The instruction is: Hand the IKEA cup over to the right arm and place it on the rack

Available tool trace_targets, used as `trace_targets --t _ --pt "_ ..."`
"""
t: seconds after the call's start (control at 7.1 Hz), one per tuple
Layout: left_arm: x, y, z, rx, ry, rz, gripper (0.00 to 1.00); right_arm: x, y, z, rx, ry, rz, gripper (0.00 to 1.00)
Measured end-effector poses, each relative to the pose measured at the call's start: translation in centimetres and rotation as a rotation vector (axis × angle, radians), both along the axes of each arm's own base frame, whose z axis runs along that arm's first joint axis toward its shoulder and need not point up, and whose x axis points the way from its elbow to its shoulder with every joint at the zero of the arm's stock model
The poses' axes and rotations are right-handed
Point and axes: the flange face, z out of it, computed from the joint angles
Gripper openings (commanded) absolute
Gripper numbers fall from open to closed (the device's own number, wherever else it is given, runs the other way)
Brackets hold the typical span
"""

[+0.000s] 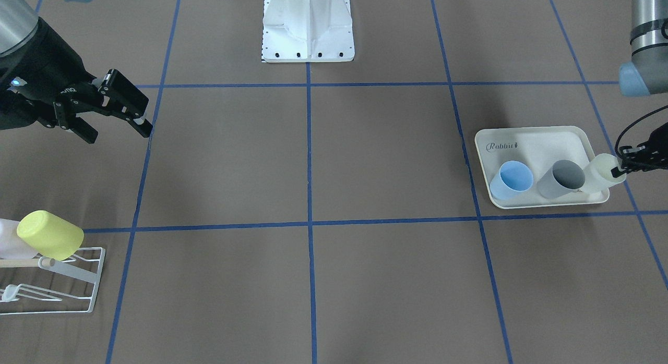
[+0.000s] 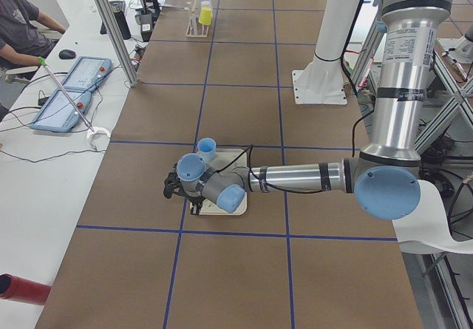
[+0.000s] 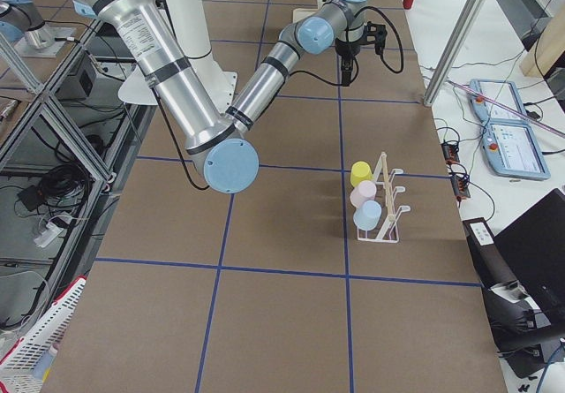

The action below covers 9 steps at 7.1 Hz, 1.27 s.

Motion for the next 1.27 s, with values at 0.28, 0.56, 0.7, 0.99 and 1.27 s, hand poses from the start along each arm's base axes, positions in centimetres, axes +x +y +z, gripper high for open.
trace_targets --t 0.28,0.56,0.7,0.99,1.27 --pt "-4.0 -0.7 -1.4 0.016 0.028 -0.065 0.00 0.0 0.0 0.2 -0.002 0.002 0.000 0.99" --pt "-9.0 -1.2 -1.5 0.017 0.017 -0.162 0.00 0.1 0.2 0.2 -0.001 -0.002 -0.001 0.99" --pt "-11.1 -1.8 -1.7 0.014 -0.008 -0.212 0.00 0.2 0.4 -0.1 0.004 -0.006 -0.002 0.99" --pt "-12.6 -4.1 -3.7 -0.022 -0.061 -0.359 0.00 0.2 0.8 -0.4 0.009 -0.010 0.001 0.99" --pt "-10.3 -6.0 -7.5 -0.088 0.019 -0.519 0.00 -0.4 1.0 -0.3 -0.012 -0.010 0.011 0.99"
